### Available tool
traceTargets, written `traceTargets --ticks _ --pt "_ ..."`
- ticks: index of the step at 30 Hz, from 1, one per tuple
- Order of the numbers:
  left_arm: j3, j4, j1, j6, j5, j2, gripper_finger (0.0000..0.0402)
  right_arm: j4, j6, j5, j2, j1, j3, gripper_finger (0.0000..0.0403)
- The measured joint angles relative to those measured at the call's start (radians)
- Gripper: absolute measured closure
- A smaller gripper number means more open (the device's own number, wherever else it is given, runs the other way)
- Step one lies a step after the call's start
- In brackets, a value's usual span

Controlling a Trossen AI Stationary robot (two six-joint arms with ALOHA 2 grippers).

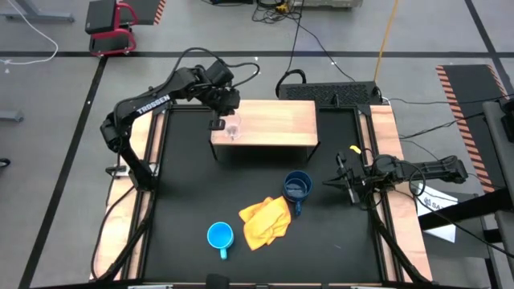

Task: Stack small to large cups/mugs on shelf
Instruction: Put the transparent mug on the shelf, then put the light blue mug on the shelf

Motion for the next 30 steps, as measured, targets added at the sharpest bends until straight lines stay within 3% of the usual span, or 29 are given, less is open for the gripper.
traceTargets --ticks 14,30 --pt "0.026 -0.034 0.003 -0.024 0.03 0.009 0.029 0.0 0.015 0.0 0.0 0.0 0.0 0.0403" --pt "0.104 -0.027 0.0 -0.076 0.089 0.003 0.023 0.0 0.021 0.0 0.0 0.0 0.0 0.0403"
